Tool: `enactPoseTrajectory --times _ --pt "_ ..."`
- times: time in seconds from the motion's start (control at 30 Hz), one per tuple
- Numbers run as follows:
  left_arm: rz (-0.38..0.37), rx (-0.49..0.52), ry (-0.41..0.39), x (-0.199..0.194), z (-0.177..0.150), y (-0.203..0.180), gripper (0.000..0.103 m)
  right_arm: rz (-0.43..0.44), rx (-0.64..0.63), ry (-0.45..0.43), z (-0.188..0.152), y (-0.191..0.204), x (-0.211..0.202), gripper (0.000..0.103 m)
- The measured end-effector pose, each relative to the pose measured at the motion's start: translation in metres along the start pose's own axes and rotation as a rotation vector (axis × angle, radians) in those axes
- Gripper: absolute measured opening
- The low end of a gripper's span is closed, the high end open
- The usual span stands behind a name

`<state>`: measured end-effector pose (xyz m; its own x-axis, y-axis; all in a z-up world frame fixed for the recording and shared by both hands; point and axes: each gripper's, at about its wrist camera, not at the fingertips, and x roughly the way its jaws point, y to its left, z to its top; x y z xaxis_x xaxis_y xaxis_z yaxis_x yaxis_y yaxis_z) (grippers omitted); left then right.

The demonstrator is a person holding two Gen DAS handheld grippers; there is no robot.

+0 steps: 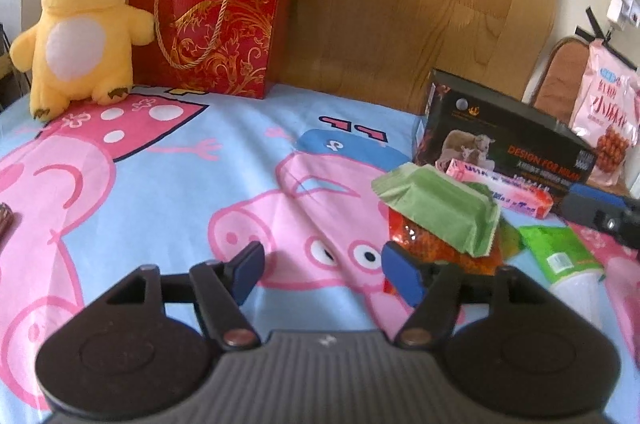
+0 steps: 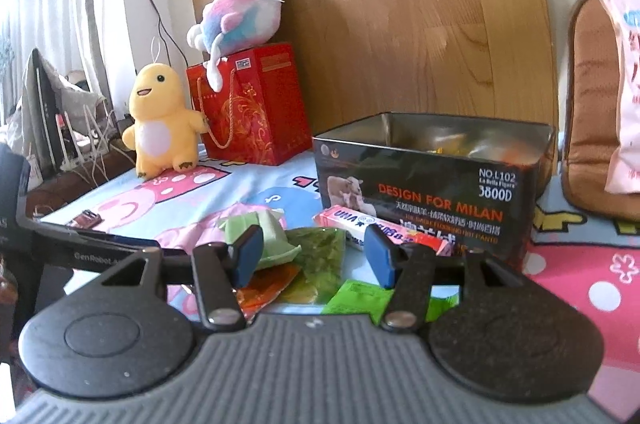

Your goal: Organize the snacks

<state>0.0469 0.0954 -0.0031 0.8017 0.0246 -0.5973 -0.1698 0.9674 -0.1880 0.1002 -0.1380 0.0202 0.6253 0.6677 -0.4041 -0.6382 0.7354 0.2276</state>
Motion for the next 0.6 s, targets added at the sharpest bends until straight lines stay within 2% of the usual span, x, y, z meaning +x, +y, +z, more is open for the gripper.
enactPoseTrajectory --times 0.2,0.37,0.47,0.6 --pt "-0.108 -0.14 -0.019 -0.003 0.003 0.027 0.066 0.02 -0.14 0.004 -0.001 0.019 0.0 0.058" --pt "-0.19 -0.2 -0.044 -0.006 0.003 0.04 0.066 0.062 -0.106 0.087 0.01 0.03 0.016 0.057" --pt "-0.236 -0.229 -0.05 -0.007 0.003 0.047 0.067 0.03 -0.187 0.128 0.016 0.047 0.033 0.058" --pt "-0.294 -0.275 -0.047 -0.005 0.002 0.055 0.067 0.017 -0.326 0.254 0.018 0.065 0.065 0.058"
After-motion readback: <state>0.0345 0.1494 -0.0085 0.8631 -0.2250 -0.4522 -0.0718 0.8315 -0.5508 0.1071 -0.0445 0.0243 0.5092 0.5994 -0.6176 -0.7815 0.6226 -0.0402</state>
